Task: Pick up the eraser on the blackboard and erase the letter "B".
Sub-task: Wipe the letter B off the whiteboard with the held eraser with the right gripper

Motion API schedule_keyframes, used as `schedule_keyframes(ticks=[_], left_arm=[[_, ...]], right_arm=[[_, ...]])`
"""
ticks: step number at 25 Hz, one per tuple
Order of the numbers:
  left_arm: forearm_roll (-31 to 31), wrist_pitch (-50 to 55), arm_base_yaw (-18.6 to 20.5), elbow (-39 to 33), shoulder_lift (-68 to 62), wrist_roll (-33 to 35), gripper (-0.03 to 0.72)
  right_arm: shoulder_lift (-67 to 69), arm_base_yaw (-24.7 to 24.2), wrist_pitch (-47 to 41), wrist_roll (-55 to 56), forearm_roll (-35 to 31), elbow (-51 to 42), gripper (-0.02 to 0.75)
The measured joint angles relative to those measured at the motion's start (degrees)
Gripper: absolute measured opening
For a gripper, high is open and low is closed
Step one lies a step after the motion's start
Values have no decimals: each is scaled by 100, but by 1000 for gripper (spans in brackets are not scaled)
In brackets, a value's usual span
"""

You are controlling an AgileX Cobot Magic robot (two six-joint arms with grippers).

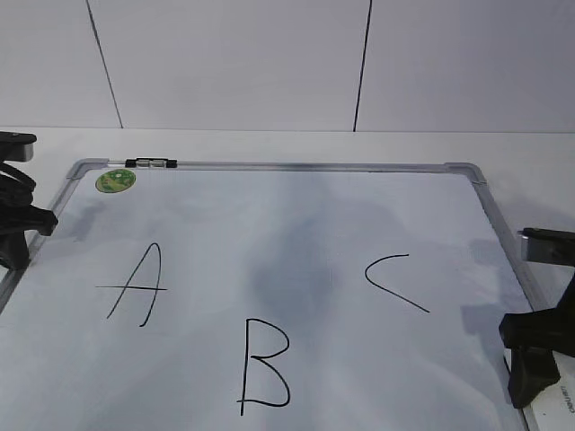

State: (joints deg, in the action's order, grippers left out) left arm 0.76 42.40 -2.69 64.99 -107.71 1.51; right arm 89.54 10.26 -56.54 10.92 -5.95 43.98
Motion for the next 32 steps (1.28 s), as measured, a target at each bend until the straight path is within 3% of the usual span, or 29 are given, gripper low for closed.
schedule_keyframes(ticks=[5, 13, 32], left_arm=[[0, 0, 0, 0, 0, 0, 16], [0, 0, 0, 0, 0, 0, 16], [-11, 0, 0, 0, 0, 0, 15]], right_arm=[[0, 0, -78, 0, 0, 0, 664], [0, 20, -218, 0, -34, 26, 552], [-275, 105, -1030, 23, 42, 755, 545]])
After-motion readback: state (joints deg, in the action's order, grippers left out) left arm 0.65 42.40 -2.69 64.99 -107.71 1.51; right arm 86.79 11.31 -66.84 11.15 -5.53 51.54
